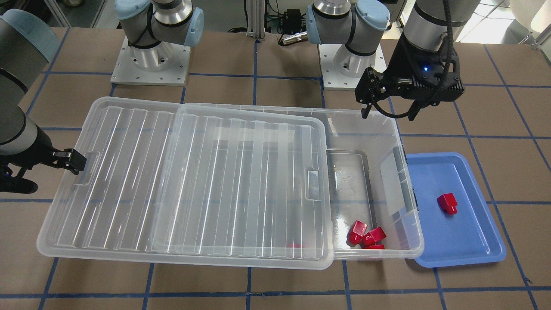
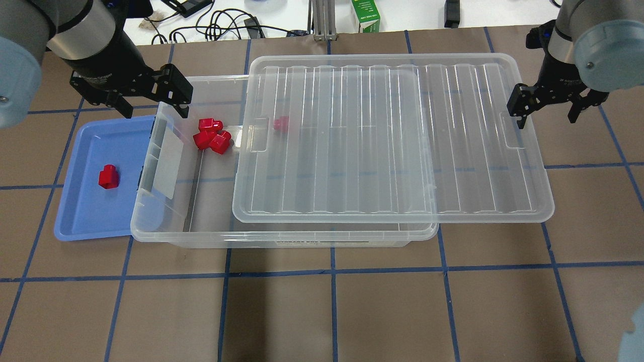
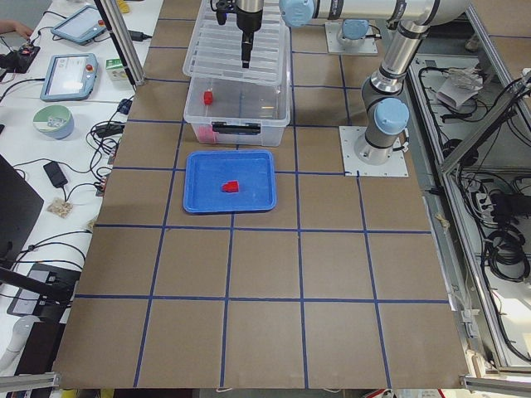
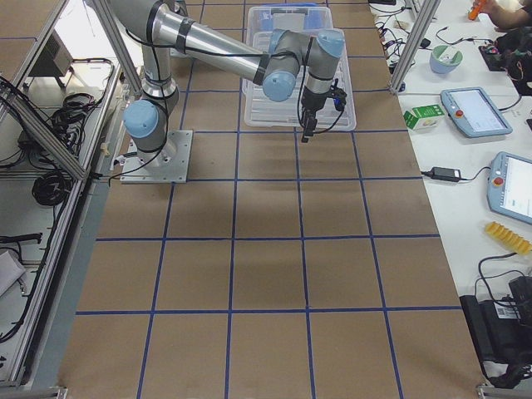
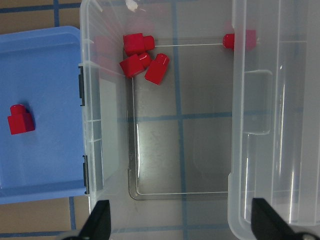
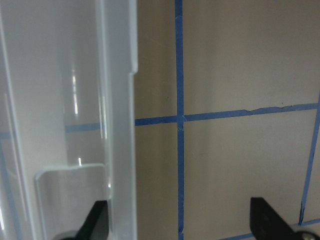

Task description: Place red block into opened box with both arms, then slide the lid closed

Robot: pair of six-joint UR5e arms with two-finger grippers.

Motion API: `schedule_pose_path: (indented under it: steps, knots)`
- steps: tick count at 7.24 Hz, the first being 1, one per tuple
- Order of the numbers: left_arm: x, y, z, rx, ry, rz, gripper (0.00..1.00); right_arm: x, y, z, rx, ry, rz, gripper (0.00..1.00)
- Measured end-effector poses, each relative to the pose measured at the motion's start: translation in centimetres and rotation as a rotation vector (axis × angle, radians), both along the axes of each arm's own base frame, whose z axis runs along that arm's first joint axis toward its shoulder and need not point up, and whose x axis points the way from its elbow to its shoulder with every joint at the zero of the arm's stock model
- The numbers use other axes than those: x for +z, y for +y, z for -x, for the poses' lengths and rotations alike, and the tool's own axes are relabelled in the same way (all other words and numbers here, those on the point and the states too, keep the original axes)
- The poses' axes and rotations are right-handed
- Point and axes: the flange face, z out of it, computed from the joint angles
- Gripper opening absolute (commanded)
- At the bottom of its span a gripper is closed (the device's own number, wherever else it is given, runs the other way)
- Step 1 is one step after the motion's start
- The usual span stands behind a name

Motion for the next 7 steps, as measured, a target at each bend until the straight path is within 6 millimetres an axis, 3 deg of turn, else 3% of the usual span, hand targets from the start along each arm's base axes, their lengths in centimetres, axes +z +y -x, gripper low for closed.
schedule_pose_path:
  steps: [7]
  knots:
    - [-0.2, -0.2, 0.03, 0.001, 0.003, -0.004, 1.0, -1.0, -0.13, -0.63, 0.114, -0.026, -0.037, 1.0]
